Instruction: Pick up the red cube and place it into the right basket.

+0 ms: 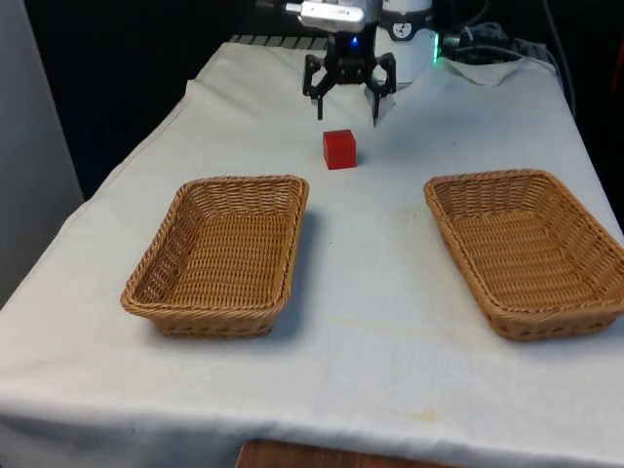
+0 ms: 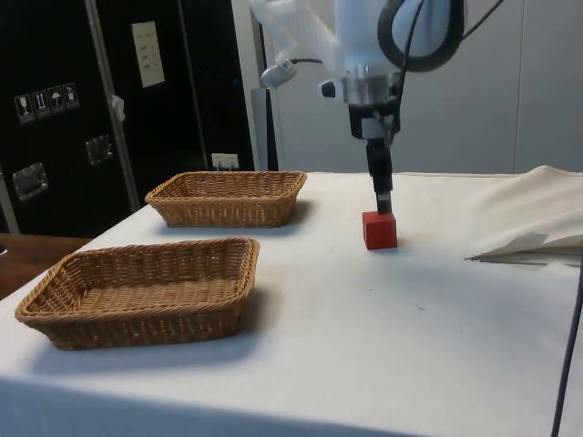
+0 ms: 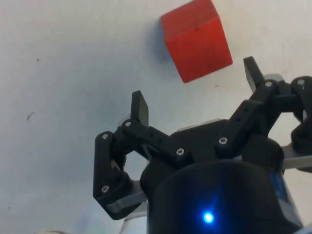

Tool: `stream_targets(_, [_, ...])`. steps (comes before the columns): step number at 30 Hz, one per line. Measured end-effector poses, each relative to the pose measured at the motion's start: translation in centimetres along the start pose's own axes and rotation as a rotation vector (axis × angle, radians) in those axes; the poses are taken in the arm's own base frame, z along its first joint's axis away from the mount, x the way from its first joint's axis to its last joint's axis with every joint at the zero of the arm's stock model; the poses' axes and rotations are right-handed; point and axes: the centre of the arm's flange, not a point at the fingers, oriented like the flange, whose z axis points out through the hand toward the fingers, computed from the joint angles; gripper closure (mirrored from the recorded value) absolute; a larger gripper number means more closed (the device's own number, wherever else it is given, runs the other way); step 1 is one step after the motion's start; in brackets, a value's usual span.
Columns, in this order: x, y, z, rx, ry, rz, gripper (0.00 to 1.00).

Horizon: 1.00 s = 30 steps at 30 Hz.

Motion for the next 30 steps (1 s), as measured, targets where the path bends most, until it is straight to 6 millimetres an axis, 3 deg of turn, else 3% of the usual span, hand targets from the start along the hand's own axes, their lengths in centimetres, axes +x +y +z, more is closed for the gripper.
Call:
stream_targets(9, [0.1,0.7,2.5,-0.038,0.001,0.002,0.0])
stream_targets(30, [0.6,0.5,4.0,-0.047,-0.026,0.001,0.0])
